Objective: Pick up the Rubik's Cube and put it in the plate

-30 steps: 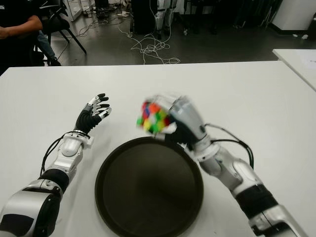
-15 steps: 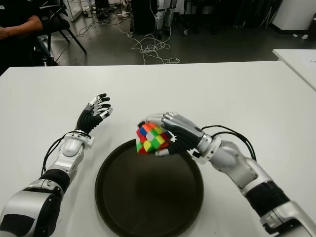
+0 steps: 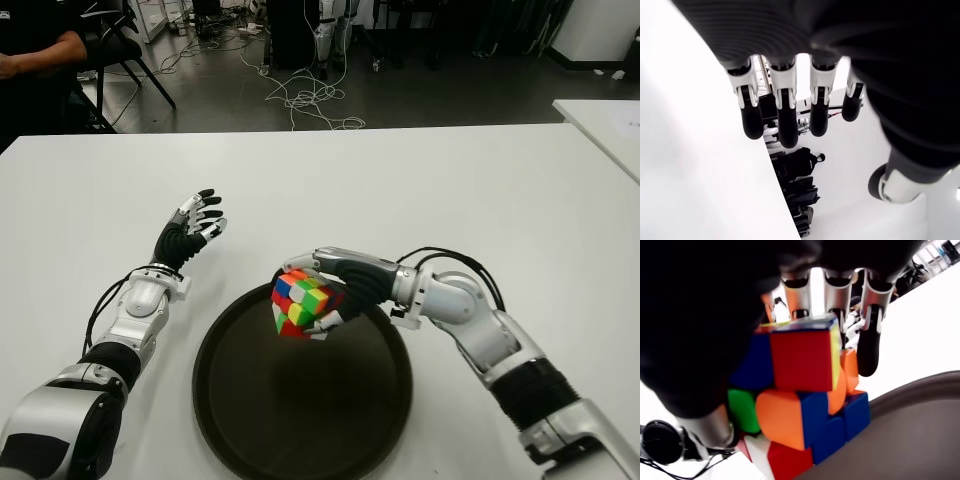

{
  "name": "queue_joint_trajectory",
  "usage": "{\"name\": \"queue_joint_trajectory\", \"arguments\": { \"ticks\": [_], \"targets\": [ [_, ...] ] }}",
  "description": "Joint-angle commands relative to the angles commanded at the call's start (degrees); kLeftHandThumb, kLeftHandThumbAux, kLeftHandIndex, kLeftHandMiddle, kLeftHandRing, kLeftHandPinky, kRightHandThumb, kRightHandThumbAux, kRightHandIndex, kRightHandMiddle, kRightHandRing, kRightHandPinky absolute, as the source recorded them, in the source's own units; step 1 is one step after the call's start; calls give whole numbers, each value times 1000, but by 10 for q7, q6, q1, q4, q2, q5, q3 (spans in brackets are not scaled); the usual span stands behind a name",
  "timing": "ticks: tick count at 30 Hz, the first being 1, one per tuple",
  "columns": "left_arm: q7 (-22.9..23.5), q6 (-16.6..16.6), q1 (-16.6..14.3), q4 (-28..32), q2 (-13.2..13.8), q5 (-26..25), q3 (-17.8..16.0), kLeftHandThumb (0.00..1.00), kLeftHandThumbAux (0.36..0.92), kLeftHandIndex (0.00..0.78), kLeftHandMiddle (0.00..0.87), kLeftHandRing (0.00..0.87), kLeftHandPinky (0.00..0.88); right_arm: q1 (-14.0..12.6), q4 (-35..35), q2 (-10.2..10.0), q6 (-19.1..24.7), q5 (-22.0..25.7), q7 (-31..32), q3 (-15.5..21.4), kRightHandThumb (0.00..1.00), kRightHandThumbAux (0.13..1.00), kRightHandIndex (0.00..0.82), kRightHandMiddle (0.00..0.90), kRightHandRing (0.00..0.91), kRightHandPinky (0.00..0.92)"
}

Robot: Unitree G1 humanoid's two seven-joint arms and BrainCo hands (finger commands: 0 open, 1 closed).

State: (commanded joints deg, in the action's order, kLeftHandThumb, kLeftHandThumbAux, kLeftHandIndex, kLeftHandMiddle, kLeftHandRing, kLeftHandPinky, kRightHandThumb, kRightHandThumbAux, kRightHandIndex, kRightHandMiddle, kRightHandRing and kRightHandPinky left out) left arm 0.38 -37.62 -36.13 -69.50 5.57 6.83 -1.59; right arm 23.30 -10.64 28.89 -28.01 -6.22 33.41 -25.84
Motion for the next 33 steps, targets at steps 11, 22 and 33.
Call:
{"name": "queue_joint_trajectory", "arguments": {
  "ticks": [11, 22, 33],
  "targets": [
    [-3, 4, -1, 0, 0, 2, 0, 98, 639, 117, 175, 180, 159, -14, 5, -49, 33, -102, -44, -4, 695, 733, 423, 684, 699, 696],
    [-10, -3, -1, -2, 0, 9, 8, 92, 638, 116, 157, 178, 167, -28, -60, -123, 30, -172, -141, -10, 699, 736, 417, 584, 612, 622],
    [-16, -13, 2, -1, -2, 10, 10, 80, 648, 119, 160, 177, 163, -34, -100, -146, 16, -223, -223, -10, 698, 737, 413, 386, 402, 456]
  ]
}}
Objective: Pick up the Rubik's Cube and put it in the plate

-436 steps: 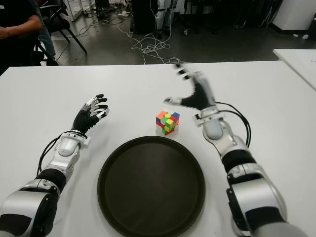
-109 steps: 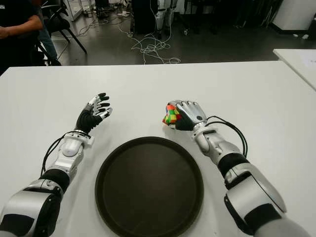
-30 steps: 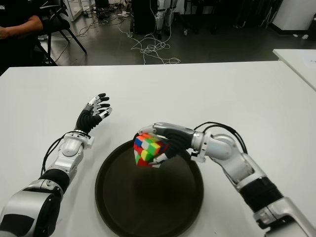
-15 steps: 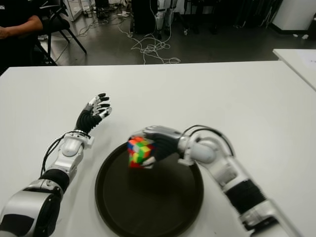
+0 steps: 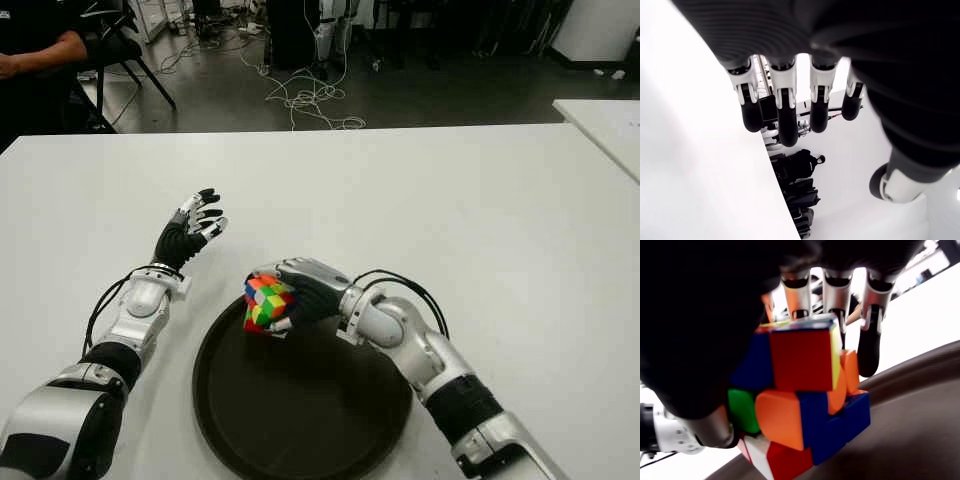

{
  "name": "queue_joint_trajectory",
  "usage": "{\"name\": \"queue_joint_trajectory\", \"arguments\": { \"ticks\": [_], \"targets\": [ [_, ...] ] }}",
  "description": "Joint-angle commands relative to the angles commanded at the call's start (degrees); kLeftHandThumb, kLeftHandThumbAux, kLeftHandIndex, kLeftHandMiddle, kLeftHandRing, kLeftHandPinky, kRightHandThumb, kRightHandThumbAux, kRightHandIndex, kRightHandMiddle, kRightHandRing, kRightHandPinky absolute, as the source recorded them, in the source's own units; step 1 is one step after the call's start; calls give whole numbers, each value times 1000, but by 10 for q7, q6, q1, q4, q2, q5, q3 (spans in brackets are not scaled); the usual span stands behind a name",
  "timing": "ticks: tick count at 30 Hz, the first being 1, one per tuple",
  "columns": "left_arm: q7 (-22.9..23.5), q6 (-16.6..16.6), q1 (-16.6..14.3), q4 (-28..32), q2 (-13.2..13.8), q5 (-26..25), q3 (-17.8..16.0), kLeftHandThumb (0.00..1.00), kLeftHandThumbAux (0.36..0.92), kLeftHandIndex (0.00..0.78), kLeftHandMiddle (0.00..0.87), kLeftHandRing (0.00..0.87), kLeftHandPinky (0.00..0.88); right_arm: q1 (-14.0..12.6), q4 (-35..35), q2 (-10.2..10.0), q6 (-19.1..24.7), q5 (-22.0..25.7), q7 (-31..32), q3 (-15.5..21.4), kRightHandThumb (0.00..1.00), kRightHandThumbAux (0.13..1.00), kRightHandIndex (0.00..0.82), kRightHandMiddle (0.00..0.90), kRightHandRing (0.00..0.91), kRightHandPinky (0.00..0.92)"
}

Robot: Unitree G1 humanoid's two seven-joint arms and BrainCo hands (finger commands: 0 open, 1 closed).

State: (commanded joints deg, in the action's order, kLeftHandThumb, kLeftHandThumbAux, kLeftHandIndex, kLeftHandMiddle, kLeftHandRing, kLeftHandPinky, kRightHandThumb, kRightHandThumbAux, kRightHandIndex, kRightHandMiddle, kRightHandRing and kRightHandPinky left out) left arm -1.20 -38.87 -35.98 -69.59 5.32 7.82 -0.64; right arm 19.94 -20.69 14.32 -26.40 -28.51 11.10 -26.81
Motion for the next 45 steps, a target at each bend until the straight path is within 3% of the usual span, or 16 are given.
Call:
{"name": "queue_joint_trajectory", "arguments": {
  "ticks": [15, 25, 26, 27, 28, 29, 31, 35, 45],
  "targets": [
    [4, 5, -1, -1, -1, -4, -1, 82, 654, 107, 148, 170, 174, 14, -45, 1, -67, -25, -49, -1, 698, 736, 411, 380, 381, 377],
    [1, 4, -1, 1, -3, -5, -2, 76, 645, 110, 154, 175, 182, 24, -73, 0, -127, -1, -41, 5, 679, 745, 396, 124, 118, 124],
    [1, 3, -1, 1, -3, -5, -2, 75, 646, 109, 154, 173, 178, 24, -74, 0, -130, 1, -39, 5, 486, 798, 270, 99, 90, 94],
    [1, 2, -1, 1, -3, -5, -2, 74, 646, 108, 155, 172, 176, 26, -75, 1, -133, 4, -34, 5, 402, 820, 225, 90, 80, 83],
    [1, 1, -1, 1, -3, -5, -2, 72, 650, 109, 157, 172, 177, 27, -75, 2, -135, 6, -31, 6, 257, 836, 150, 65, 51, 53],
    [1, 0, -1, 1, -3, -4, -2, 70, 653, 109, 159, 171, 178, 28, -75, 3, -137, 8, -27, 6, 164, 846, 102, 50, 32, 34],
    [1, -1, -1, 1, -3, -4, -2, 66, 658, 107, 159, 170, 173, 29, -76, 5, -141, 11, -22, 6, 84, 846, 58, 32, 16, 17],
    [3, -1, -2, 0, -1, -3, -1, 46, 668, 106, 157, 165, 161, 32, -77, 9, -148, 17, -11, 9, 17, 812, 15, 9, 3, 3],
    [-3, -3, -3, -1, 2, 2, 2, 23, 677, 108, 158, 165, 166, 33, -48, 27, -148, 44, 34, 22, 0, 738, 0, 0, 0, 0]
  ]
}}
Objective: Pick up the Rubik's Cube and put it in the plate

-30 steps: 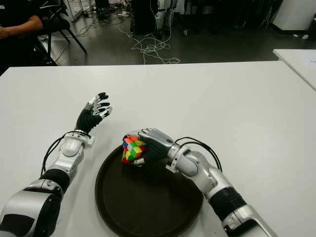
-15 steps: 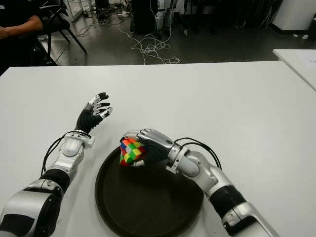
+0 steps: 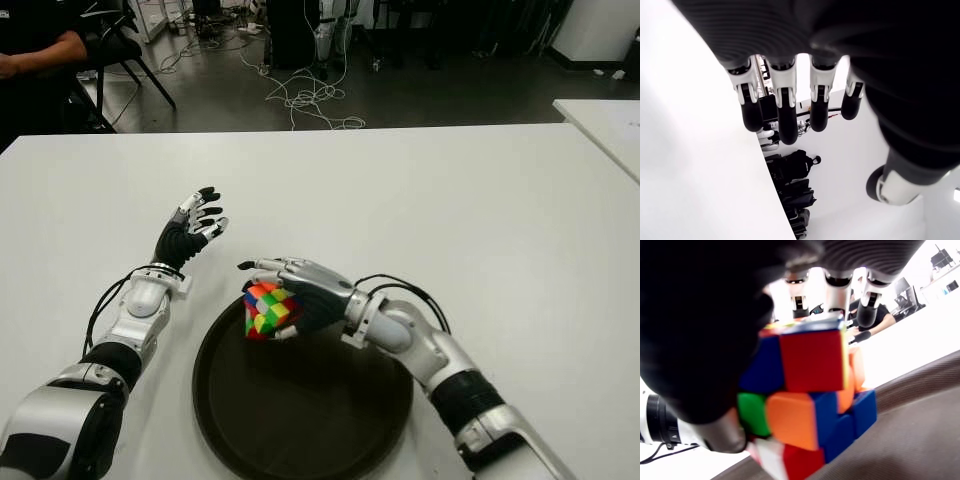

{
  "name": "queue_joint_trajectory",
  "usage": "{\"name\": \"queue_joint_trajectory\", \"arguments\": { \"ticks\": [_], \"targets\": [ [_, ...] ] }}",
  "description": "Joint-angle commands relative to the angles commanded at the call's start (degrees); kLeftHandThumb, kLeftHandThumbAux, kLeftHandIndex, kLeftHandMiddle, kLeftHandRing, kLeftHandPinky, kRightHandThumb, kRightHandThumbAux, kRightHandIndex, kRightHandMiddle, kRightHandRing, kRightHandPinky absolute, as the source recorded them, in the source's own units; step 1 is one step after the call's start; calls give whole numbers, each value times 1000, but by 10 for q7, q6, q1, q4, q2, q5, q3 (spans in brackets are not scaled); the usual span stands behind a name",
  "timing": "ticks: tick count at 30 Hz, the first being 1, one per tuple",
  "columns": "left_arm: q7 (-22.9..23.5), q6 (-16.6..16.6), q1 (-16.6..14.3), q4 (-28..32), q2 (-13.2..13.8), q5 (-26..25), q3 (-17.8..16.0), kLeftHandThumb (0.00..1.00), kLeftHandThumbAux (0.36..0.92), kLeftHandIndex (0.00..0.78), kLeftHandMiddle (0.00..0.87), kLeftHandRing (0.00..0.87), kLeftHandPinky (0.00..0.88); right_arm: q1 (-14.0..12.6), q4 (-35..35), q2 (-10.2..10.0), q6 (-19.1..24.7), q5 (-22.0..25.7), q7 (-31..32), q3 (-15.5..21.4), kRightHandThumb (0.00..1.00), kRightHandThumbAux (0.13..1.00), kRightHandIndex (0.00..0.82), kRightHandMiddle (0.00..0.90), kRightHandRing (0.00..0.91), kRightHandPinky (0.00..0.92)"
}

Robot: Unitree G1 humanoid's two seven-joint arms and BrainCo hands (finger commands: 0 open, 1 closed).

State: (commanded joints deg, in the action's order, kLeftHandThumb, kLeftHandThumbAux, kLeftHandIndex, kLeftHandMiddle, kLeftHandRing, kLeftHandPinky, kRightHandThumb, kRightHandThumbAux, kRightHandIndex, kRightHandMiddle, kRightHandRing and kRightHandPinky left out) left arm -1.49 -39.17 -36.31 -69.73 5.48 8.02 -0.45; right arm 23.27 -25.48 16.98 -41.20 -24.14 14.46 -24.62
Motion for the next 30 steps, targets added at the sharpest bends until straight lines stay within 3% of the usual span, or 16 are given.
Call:
{"name": "queue_joint_trajectory", "arguments": {
  "ticks": [5, 9, 14, 19, 22, 28, 30],
  "targets": [
    [0, 3, 0, 0, 0, -2, -2, 37, 676, 111, 168, 168, 153, -7, 56, 30, 12, 38, 48, 18, 0, 695, 0, 0, 0, 0],
    [5, 1, -1, 0, -1, -7, -6, 55, 670, 112, 169, 170, 156, -13, 121, 63, 31, 105, 105, 39, 0, 674, 0, 0, 0, 0],
    [11, 2, -2, -1, -1, -12, -9, 108, 654, 128, 179, 192, 180, -13, 139, 73, 37, 146, 140, 48, 0, 626, 0, 0, 0, 0],
    [14, 1, -1, -1, -1, -14, -11, 120, 645, 127, 179, 193, 190, -33, 168, 113, 26, 213, 186, 74, 0, 615, 0, 0, 0, 0],
    [16, 3, -1, -1, 0, -15, -12, 126, 646, 126, 177, 192, 199, -34, 172, 116, 28, 236, 205, 78, 0, 615, 0, 0, 0, 0],
    [17, 9, -1, -1, 0, -14, -13, 120, 645, 118, 168, 186, 199, -31, 215, 146, 64, 325, 275, 98, 0, 622, 0, 0, 0, 0],
    [16, 10, -1, 0, 0, -13, -12, 114, 647, 115, 165, 184, 194, -29, 221, 148, 75, 346, 295, 102, 0, 622, 0, 0, 0, 0]
  ]
}}
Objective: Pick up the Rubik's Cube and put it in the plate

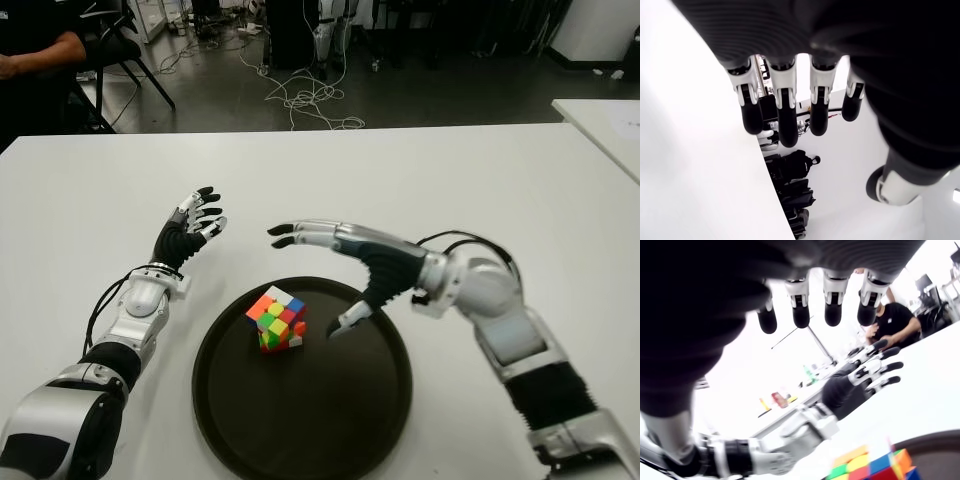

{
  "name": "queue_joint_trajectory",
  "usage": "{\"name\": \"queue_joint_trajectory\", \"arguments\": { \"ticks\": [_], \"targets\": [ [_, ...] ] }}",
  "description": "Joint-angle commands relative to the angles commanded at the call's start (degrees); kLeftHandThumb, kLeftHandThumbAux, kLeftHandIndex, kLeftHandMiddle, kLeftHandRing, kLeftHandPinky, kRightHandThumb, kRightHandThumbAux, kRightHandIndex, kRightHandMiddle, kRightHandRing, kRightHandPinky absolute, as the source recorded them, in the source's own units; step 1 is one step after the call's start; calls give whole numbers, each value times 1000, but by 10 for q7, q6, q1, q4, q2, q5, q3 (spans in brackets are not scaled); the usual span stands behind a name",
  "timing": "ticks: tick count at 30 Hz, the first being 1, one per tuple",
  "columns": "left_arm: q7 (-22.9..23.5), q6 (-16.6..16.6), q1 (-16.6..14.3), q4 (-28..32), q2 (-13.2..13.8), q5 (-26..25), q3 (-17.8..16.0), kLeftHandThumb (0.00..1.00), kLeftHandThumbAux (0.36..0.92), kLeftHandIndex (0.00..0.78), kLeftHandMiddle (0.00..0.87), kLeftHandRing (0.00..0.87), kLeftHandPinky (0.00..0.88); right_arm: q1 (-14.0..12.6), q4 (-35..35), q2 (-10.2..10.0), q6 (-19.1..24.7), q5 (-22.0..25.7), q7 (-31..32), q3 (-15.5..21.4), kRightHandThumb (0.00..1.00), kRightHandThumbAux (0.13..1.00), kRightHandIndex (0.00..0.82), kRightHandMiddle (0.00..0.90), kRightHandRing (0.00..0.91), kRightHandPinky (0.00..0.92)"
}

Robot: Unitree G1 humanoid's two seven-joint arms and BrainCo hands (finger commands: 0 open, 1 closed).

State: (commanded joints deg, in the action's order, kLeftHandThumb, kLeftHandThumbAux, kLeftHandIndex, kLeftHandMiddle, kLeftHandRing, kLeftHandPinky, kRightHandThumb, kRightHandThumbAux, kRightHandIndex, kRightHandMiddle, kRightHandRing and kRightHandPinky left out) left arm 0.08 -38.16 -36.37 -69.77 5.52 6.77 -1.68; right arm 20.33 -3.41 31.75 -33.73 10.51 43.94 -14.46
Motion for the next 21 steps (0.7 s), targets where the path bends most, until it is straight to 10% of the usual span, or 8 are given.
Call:
{"name": "queue_joint_trajectory", "arguments": {
  "ticks": [13, 21],
  "targets": [
    [-6, 1, 1, 0, 0, 2, 0, 100, 615, 120, 176, 193, 194, -1, -29, 5, -25, 53, 66, 54, 0, 644, 0, 0, 0, 0],
    [-5, 0, -1, 0, 2, 4, 1, 99, 622, 129, 184, 204, 216, 42, -115, -40, -2, 93, 71, 83, 11, 716, 0, 0, 0, 0]
  ]
}}
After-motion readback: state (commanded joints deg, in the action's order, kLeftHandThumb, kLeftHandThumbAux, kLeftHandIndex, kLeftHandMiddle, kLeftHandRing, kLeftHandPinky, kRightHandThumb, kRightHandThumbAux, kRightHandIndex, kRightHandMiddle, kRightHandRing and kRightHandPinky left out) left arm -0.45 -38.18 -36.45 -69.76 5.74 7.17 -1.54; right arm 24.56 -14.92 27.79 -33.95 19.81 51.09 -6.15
